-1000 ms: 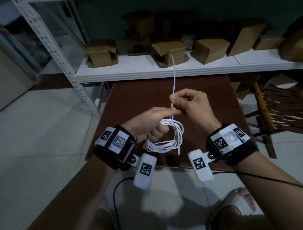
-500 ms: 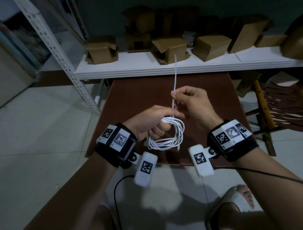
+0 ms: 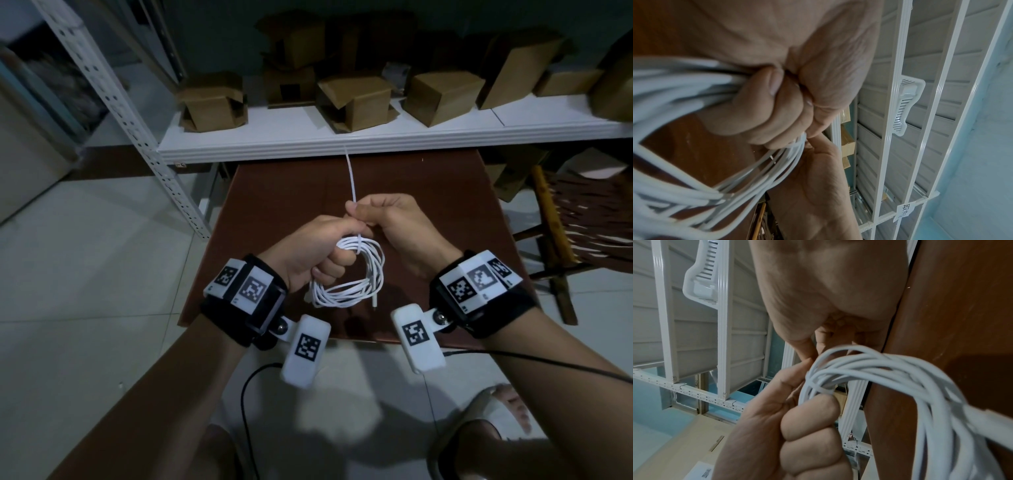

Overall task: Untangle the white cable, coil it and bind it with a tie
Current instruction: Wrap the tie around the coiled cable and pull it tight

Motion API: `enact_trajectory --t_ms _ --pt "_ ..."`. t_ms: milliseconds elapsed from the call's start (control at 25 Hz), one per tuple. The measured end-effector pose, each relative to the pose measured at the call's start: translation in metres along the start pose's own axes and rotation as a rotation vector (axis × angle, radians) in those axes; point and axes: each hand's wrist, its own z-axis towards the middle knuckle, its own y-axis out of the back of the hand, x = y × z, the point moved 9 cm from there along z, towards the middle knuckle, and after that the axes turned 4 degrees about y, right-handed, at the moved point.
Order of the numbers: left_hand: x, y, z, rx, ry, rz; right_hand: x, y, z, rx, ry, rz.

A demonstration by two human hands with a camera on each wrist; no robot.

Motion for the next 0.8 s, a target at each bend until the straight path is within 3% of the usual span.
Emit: enact_trajectory --t_ms 560,800 --pt "0.0 -0.003 0.002 -0.003 -0.002 0.032 0.0 0.01 -0.002 -0.111 -0.009 0.013" --pt "0.007 -0.009 0.003 0.079 0.052 0.019 -0.002 0.014 -0.004 -0.166 -0.028 0.02"
